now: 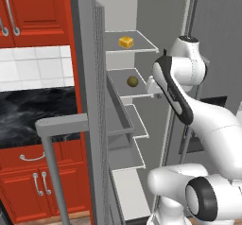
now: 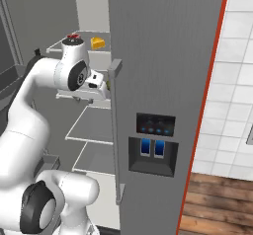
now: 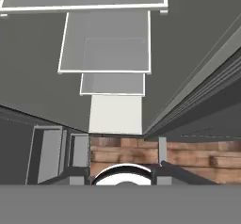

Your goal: Take the cheese, steak, and potato from the fridge and place them on the plate on the dining counter to create an appetizer plate.

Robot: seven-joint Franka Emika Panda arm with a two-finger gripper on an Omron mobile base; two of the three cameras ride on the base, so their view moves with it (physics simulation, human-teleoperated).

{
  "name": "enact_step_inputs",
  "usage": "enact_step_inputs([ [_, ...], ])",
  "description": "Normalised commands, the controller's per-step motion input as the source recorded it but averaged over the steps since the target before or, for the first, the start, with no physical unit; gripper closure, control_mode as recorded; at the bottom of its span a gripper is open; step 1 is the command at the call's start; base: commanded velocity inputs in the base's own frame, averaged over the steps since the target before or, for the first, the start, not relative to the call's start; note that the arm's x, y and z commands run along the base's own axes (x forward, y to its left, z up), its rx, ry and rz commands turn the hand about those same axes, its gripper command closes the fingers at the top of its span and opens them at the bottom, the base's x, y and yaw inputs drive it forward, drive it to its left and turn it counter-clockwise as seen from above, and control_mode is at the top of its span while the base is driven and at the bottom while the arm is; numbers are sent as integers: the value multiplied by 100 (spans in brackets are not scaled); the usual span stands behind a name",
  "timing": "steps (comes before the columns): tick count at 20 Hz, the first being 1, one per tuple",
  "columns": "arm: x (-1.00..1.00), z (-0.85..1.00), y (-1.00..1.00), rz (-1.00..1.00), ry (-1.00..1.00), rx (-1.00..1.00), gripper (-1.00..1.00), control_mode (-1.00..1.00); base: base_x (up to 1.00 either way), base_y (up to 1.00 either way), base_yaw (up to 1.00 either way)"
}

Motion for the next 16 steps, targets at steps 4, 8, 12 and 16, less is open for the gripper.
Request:
enact_step_inputs([
  [4,-1,0,4,0,-7,0,-100,-100,0,0,0],
  [8,-4,14,0,0,-22,0,-100,-100,0,0,0],
  [12,-3,27,2,0,-31,0,-100,-100,0,0,0],
  [16,0,40,20,0,-32,0,-100,-100,0,0,0],
])
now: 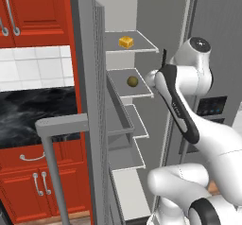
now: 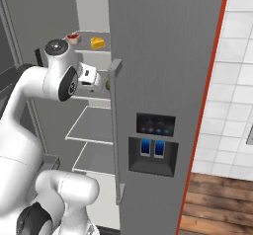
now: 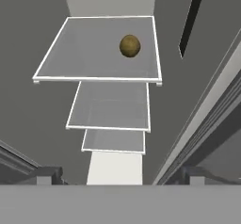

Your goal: Take the cheese, steak, and potato from the fridge and place them on the plate on the dining counter to create an appetizer plate.

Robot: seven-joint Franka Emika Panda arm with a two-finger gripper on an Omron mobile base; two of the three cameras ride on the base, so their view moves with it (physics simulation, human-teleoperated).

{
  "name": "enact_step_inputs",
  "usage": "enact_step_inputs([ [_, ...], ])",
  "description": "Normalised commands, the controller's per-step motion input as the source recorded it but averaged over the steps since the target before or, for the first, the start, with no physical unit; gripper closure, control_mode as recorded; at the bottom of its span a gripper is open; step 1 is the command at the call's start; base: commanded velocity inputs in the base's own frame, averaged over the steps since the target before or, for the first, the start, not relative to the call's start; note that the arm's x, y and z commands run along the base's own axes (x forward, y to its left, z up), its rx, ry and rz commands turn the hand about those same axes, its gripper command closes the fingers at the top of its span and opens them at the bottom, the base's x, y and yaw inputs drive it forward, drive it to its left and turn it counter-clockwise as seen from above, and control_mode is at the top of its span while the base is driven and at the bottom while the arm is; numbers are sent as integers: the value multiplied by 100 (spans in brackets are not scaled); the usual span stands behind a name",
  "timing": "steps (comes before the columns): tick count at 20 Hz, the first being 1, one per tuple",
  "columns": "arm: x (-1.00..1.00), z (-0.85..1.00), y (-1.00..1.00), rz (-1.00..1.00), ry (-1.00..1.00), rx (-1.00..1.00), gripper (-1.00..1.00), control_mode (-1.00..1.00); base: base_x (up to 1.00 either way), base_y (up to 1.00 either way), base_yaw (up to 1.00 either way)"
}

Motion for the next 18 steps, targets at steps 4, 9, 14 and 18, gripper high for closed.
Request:
enact_step_inputs([
  [4,1,47,26,0,-22,0,-100,-100,0,0,0],
  [9,12,49,13,0,-11,0,-100,-100,0,0,0],
  [14,13,55,10,0,-11,0,-100,-100,0,0,0],
  [18,22,42,7,0,-2,2,-100,-100,0,0,0],
])
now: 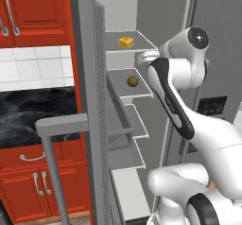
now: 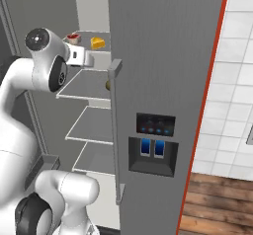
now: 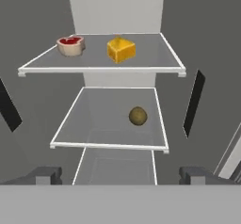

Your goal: Take the cheese, steak, and potato from the fridge and place them on the plate on the dining counter to create an appetizer plate.

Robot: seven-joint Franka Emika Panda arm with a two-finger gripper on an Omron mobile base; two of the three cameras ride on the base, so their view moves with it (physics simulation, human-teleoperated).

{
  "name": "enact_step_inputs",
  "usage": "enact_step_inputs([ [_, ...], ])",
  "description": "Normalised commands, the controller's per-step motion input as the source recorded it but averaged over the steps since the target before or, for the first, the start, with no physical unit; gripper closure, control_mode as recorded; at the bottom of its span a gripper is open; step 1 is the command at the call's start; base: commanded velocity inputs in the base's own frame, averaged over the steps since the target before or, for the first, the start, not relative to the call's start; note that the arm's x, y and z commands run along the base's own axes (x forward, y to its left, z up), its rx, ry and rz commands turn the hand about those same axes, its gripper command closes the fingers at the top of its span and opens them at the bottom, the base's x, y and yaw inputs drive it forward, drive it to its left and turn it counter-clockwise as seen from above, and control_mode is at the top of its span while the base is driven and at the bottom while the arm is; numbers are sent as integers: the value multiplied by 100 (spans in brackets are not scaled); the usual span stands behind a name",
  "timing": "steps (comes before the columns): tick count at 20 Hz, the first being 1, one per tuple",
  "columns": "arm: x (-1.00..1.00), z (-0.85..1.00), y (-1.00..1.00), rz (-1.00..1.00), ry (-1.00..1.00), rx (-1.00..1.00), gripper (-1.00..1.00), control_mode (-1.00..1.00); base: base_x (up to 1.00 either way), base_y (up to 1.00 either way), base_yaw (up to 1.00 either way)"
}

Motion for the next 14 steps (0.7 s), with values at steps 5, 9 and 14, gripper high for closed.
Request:
enact_step_inputs([
  [5,37,10,1,0,0,6,-100,-100,0,0,0],
  [9,46,0,0,-1,0,8,-100,-100,0,0,0],
  [14,34,0,3,-2,0,3,-100,-100,0,0,0],
])
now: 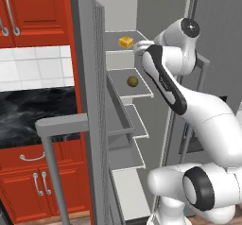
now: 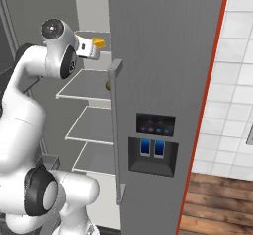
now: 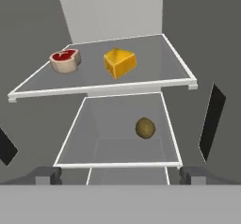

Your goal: Take the cheese, steak, and potato from the fridge and place them on the plate on the dining counter to create an appetizer plate.

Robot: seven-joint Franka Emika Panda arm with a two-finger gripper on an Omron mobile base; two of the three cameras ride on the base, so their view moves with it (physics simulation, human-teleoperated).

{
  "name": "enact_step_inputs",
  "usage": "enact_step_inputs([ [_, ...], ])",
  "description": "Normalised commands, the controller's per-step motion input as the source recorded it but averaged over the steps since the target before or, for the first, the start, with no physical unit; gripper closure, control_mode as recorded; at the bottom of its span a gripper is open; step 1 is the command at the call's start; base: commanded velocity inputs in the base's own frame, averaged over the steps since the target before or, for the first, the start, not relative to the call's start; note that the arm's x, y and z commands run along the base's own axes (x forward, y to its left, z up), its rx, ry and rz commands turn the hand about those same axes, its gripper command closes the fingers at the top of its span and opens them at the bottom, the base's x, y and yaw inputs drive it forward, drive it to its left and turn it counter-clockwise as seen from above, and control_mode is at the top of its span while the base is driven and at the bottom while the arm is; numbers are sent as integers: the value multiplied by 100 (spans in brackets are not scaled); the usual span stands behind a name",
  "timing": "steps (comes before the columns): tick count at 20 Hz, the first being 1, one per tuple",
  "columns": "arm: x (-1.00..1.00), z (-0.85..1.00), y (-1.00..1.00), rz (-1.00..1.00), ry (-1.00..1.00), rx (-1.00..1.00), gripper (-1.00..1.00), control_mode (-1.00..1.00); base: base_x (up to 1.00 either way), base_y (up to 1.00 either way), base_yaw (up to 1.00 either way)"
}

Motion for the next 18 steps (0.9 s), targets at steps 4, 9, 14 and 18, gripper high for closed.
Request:
enact_step_inputs([
  [4,36,0,15,-4,0,0,-100,-100,0,0,0],
  [9,47,0,12,-2,0,-1,-100,-100,0,0,0],
  [14,56,0,4,0,0,0,-100,-100,0,0,0],
  [18,59,0,1,0,0,0,-100,-100,0,0,0],
])
